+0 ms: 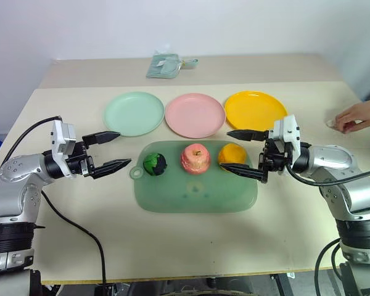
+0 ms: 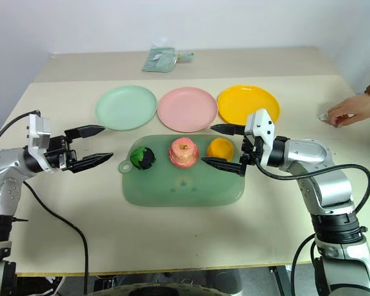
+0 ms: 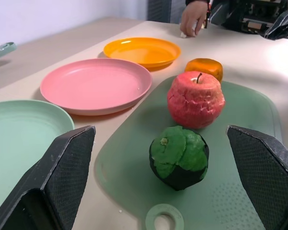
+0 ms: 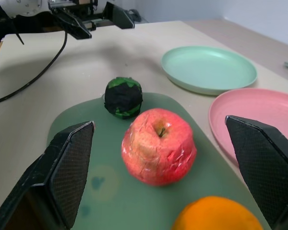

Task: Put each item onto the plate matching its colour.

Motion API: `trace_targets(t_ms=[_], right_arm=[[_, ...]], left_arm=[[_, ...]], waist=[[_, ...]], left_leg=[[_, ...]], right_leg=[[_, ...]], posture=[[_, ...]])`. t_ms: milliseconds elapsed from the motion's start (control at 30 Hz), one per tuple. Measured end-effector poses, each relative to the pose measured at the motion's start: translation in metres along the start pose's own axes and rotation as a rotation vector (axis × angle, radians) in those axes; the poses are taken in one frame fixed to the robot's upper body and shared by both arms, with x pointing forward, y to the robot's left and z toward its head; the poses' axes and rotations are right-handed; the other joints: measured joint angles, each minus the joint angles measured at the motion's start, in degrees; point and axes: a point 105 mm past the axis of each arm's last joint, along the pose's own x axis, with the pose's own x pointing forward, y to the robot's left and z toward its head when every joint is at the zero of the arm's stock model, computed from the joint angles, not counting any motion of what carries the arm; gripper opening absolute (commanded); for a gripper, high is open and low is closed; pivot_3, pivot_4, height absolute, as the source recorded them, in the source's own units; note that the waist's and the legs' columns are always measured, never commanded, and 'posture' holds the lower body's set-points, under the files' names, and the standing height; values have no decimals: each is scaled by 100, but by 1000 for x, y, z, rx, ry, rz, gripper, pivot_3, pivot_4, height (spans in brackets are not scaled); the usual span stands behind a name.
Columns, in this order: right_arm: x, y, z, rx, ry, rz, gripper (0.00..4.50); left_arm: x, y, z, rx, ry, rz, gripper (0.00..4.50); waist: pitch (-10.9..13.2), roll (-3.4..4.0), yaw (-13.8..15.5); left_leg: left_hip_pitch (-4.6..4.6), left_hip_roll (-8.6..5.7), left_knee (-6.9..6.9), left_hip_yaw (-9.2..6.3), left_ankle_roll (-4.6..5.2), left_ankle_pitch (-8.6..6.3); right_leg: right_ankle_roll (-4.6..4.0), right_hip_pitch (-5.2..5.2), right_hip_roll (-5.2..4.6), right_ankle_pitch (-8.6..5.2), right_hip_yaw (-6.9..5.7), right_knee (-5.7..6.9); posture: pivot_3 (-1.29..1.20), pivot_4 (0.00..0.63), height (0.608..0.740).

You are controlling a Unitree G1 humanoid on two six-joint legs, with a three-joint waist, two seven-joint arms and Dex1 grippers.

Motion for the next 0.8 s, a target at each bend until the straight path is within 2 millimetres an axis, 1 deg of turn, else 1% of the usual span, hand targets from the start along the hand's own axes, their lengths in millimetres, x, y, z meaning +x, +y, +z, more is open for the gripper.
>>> trace_targets(t_ms=[300, 433, 533, 700, 800], right_arm=[[0, -1, 1, -9, -8, -14, 4449], [0, -1, 2, -2, -15, -9, 4449], [0, 1, 3, 17, -24, 6, 4449], [0, 4, 9, -8, -29, 26, 4449], [1, 6, 11, -19, -33, 26, 4449]], left_arm=[[1, 0, 4, 9, 7, -22, 4500], [3, -1, 4, -25, 9, -39, 4500], [10, -9, 2, -64, 1, -91, 4500], [27, -10, 6, -51, -33, -136, 4500], [34, -11, -1, -39, -15, -159, 4500]], waist=[[0, 0, -2], [0, 0, -1], [0, 0, 3], [0, 0, 8], [0, 0, 2]], left_leg=[[0, 0, 0, 0, 0, 0], [0, 0, 0, 0, 0, 0], [0, 0, 1, 0, 0, 0], [0, -1, 2, 0, 0, 0], [0, -1, 1, 0, 0, 0]], right_leg=[[0, -1, 0, 0, 0, 0], [0, 0, 0, 0, 0, 0], [0, 1, 0, 0, 0, 0], [0, 2, 0, 0, 0, 0], [0, 1, 0, 0, -1, 0]], posture=[[0, 150, 729], [0, 150, 729], [0, 150, 729], [0, 150, 729], [0, 150, 729]])
